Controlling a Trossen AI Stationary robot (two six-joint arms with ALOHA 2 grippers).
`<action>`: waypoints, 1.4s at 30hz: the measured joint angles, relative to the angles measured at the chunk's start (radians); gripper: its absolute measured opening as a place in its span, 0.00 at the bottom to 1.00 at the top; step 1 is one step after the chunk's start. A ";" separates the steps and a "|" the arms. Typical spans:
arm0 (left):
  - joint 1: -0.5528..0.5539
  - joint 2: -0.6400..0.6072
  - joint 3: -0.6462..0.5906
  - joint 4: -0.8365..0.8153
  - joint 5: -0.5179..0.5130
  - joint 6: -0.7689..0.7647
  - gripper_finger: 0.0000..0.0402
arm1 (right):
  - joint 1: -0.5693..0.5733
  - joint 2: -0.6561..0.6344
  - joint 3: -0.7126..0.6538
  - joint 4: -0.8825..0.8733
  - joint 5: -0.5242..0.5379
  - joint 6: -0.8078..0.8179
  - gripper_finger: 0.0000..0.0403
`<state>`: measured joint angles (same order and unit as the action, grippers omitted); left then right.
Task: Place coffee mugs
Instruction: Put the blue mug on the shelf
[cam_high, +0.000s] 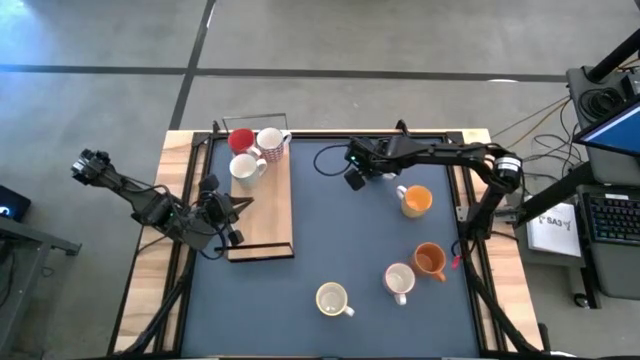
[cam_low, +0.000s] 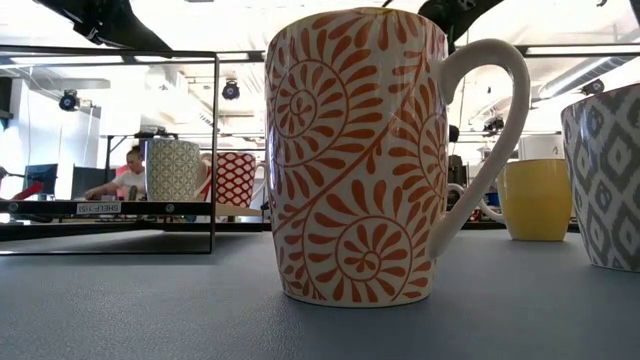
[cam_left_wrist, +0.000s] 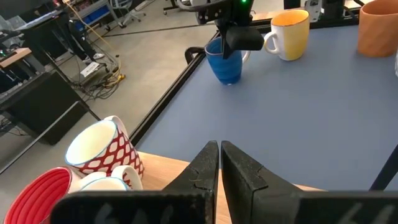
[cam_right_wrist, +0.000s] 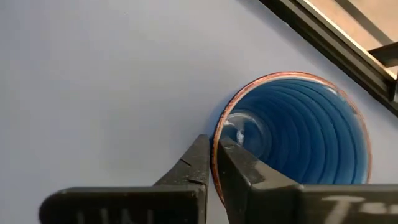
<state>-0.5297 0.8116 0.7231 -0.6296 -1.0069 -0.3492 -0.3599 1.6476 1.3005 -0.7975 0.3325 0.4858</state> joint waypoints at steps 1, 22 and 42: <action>0.000 0.000 0.000 0.000 0.000 0.000 0.00 | 0.001 -0.006 0.000 0.000 0.001 -0.001 0.03; 0.000 0.000 0.000 0.000 -0.008 0.006 0.00 | 0.237 -0.075 0.042 0.470 -0.002 -0.298 0.02; 0.000 0.000 0.001 0.008 -0.008 0.008 0.00 | 0.330 0.179 0.303 0.571 -0.136 -0.455 0.02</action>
<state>-0.5297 0.8116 0.7238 -0.6212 -1.0149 -0.3410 -0.0297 1.8263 1.6031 -0.2267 0.1962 0.0310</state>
